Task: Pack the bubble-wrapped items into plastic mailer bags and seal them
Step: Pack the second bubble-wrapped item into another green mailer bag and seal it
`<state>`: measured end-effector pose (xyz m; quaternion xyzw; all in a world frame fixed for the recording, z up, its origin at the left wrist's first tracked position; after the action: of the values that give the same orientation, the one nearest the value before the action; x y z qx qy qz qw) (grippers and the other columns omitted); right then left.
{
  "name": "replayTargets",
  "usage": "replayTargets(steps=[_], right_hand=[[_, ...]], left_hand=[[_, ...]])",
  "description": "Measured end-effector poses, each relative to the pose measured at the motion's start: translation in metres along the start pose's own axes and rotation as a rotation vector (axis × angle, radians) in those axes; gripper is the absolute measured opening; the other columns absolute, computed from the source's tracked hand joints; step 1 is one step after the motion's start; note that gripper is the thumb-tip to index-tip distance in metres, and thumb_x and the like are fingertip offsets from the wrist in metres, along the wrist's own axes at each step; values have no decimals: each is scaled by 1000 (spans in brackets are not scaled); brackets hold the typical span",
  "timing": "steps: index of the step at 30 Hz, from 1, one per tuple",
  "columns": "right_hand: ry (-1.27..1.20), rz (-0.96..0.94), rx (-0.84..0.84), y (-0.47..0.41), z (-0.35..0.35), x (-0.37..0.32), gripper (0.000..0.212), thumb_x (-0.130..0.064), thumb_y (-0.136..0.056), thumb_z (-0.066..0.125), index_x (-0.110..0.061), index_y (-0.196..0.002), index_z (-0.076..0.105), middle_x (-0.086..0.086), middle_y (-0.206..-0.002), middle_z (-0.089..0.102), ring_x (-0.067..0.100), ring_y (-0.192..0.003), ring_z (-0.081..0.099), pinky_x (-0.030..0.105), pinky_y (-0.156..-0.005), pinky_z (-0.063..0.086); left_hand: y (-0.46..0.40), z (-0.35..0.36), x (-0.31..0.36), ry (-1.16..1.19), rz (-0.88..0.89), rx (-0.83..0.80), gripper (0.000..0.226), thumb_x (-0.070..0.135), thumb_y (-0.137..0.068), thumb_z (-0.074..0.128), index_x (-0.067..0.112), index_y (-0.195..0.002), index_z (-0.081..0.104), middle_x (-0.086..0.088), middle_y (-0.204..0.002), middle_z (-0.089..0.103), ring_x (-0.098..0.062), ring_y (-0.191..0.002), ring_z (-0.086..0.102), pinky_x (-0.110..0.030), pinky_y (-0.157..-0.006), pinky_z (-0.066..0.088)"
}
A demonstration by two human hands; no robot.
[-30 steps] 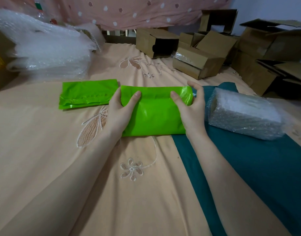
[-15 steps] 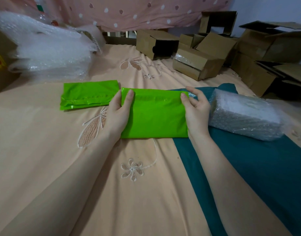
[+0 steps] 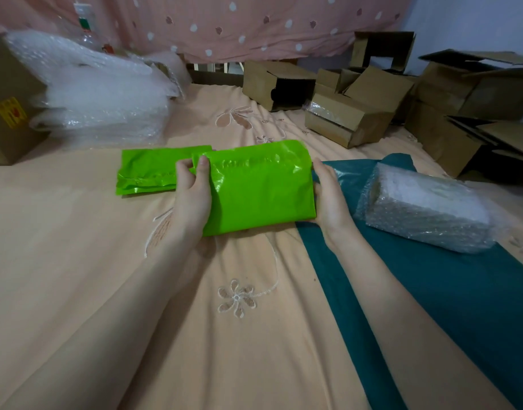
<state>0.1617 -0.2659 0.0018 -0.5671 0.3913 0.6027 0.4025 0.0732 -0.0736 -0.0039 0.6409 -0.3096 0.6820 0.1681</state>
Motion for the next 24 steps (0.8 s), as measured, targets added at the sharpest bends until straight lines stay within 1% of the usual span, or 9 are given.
replayTargets(steps=[2,6,9,12,14,16,18,22,24], right_hand=[[-25,3,-54,1,6,-6,26,-47,-89,53,-32,-110,50,2,-113,61,16,-101,63,44,-88,53],[114,-115,-63,3,14,-17,42,-10,-86,64,-22,-119,43,0,-99,64,12,-86,64,27,-74,55],[78,-141,-8,-4,27,-21,37,-7,-85,65,-19,-115,45,-1,-93,65,11,-82,64,28,-74,55],[83,-171,40,-19,50,-23,29,1,-86,54,-11,-112,51,0,-84,61,10,-72,58,23,-64,48],[71,-179,61,-28,67,-23,30,4,-84,47,-10,-109,55,0,-80,60,11,-69,54,23,-61,43],[70,-188,63,-36,85,-21,37,4,-83,47,-11,-117,54,2,-89,61,14,-78,57,26,-70,46],[104,-207,76,-42,101,-16,47,4,-82,50,-11,-128,48,-3,-93,59,11,-84,57,29,-78,48],[201,-270,99,-53,126,-5,45,5,-81,51,-10,-123,53,-1,-96,61,15,-90,61,23,-78,50],[223,-280,83,-58,137,0,42,6,-82,49,-8,-120,57,1,-97,60,15,-92,60,10,-69,46]], left_hand=[[-6,-2,2,-16,16,34,18,31,-99,39,14,-101,38,-3,-94,48,-13,-90,43,-21,-67,28],[-15,-8,10,-25,93,47,19,29,-100,38,13,-96,45,9,-80,47,0,-76,44,-8,-69,35],[-23,-18,14,-39,129,15,12,29,-96,44,28,-103,53,2,-106,54,-6,-99,48,-20,-94,36],[-31,-36,17,-58,100,-27,49,27,-83,58,38,-129,44,0,-124,46,-9,-112,48,-28,-102,37],[-37,-49,18,-82,96,-11,67,23,-77,61,33,-138,34,-1,-121,49,-14,-104,54,-33,-93,46],[-47,-63,16,-97,97,35,66,16,-79,61,26,-138,32,3,-108,52,-9,-89,56,-27,-81,49],[-53,-74,17,-134,133,69,59,11,-84,59,19,-137,34,1,-108,52,-8,-88,56,-19,-76,48],[-69,-91,7,-381,185,101,53,17,-87,58,11,-136,41,-10,-129,53,-23,-118,50,-36,-101,41],[-77,-96,2,-478,180,108,55,19,-87,58,7,-138,40,-16,-132,51,-27,-123,47,-31,-103,34]])
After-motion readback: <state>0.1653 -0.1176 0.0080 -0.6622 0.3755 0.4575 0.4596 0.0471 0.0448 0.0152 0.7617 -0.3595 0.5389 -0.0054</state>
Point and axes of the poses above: each hand's wrist, its own y-axis away from the middle knuckle, its own z-axis out of the palm, x = y × z, the point moved 5 cm from there along -y, towards the middle knuckle
